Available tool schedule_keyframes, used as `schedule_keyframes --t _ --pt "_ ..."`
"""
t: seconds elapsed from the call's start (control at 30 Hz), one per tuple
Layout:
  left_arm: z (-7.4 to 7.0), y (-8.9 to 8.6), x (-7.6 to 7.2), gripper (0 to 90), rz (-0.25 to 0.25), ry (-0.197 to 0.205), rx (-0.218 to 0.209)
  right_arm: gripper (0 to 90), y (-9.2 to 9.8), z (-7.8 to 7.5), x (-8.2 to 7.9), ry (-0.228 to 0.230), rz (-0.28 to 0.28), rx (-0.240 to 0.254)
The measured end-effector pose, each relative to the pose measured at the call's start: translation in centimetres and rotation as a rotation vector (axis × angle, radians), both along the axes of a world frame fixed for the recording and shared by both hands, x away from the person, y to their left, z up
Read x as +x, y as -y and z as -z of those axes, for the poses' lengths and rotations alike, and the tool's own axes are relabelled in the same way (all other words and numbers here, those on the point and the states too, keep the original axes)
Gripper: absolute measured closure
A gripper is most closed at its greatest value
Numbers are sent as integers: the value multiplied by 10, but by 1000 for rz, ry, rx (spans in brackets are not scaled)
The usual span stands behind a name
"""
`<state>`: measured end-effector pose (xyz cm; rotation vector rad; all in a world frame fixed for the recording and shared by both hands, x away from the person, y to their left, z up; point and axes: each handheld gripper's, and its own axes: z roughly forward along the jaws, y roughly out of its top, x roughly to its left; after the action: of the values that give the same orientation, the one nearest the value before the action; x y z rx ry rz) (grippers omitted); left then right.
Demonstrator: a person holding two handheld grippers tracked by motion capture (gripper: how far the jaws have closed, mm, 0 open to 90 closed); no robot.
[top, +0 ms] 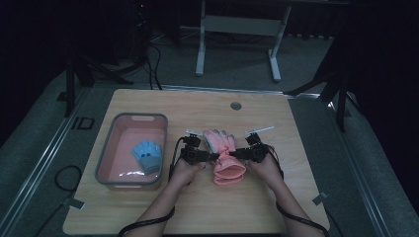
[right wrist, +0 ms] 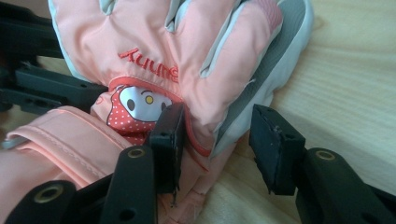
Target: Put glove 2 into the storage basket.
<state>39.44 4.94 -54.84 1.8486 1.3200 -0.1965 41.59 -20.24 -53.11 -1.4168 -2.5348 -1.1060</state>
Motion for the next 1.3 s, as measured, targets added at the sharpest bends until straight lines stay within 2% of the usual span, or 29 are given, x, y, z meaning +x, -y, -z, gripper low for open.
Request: schedule_keyframes --t 0.03,0.07,0.1,0.13,0.17,0.2,0.23,0.27,0.3,0.37,0.43,0.57,0.63,0.7,0.73,0.8,0.87,1.3 --pt "4 -1 3 368 37 -26 -47 549 1 3 2 -21 -3 21" --pt "4 -1 3 427 37 -26 -47 559 2 5 3 -34 0 37" --pt "5 -2 5 462 53 -35 -68 611 4 7 4 -51 1 53" --pt "5 -2 6 462 66 -37 -79 611 4 7 4 -51 1 53" --pt "3 0 6 550 77 -20 -71 681 4 8 4 -56 -9 74" --pt "3 0 6 598 77 -20 -71 681 4 8 4 -56 -9 74" --pt "-1 2 5 598 86 -1 -48 729 4 8 3 -44 -13 77" --pt "-2 3 5 663 89 3 -41 776 1 5 0 -11 -20 54" --pt "-3 2 4 685 87 2 -46 789 -1 3 -4 25 -18 42" --pt "-3 1 2 691 96 23 -58 790 0 3 -5 28 -11 54" --pt "-7 -1 1 698 102 26 -71 794 0 1 -7 41 -10 58" --pt "-24 0 0 700 113 60 -49 797 -2 -12 -11 78 -5 53" --pt "-35 -2 0 700 116 71 -42 797 -3 -26 -12 97 1 62" --pt "-46 -3 -1 700 120 94 -34 797 -4 -31 -13 111 1 65" --pt "-51 -5 -2 700 123 97 -30 798 -6 -39 -15 125 -3 67" --pt "-60 -7 -5 699 124 116 -13 798 -8 -43 -16 127 0 73" --pt "-68 -10 -7 699 121 125 -7 797 -12 -50 -19 149 -9 63" --pt "-106 -41 -16 698 117 170 19 797 -42 -86 -22 186 -41 76"
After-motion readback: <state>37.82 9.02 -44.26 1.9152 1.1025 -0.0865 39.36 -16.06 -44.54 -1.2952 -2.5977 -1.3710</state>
